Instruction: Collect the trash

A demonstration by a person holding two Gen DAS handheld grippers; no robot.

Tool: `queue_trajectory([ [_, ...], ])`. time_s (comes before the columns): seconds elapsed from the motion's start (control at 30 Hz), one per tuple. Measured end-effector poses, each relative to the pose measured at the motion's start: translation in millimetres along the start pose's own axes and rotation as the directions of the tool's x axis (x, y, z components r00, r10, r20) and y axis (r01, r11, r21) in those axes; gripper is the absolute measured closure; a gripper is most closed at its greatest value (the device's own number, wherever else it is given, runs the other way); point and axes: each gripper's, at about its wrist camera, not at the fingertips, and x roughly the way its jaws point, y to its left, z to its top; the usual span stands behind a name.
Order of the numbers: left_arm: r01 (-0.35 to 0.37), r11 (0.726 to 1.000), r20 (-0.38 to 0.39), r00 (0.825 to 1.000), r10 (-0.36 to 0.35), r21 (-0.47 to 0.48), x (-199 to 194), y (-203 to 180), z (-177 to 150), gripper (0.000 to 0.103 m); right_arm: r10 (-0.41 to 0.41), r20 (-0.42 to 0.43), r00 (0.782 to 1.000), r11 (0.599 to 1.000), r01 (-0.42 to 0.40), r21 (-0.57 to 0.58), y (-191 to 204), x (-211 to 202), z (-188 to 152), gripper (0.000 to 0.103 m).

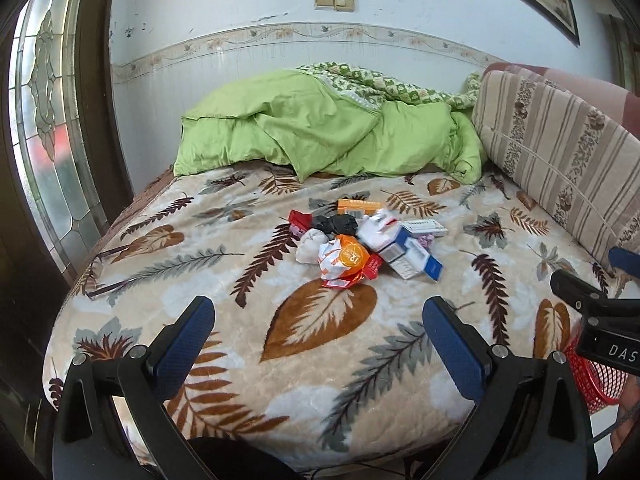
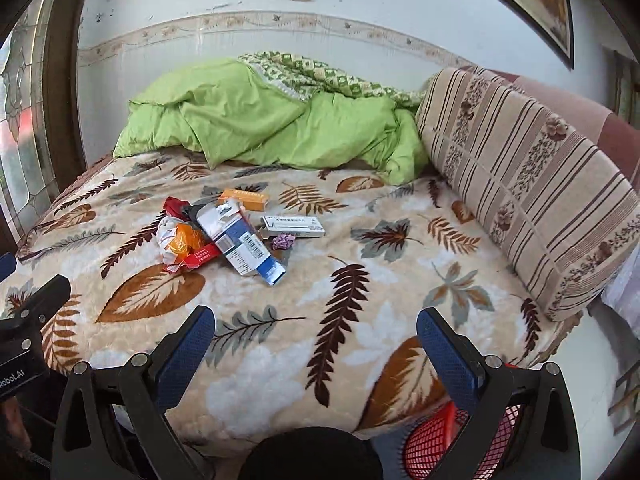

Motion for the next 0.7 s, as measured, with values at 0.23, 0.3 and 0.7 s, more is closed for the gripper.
queue_trajectory([
  [0.23, -0.003, 1.0, -0.007, 1.0, 0.003, 0.012, -7, -9, -3, 0.0, -0.024, 0.029, 0.999, 1.0, 0.024, -0.004, -6, -15, -8, 0.001],
  [0.3, -0.002, 1.0, -0.007, 1.0, 0.002, 0.012, -5, -10, -5, 0.0, -0.022, 0.028, 0.999, 1.0, 0.023, -0.002, -7, -16, -10, 0.001],
  [0.7, -0.004, 1.0, -0.028, 1.0, 0.004, 0.0, -7, -5, -6, 0.0, -0.014, -0.005, 1.0, 1.0, 0.014, 0.004, -6, -13, -11, 0.001],
])
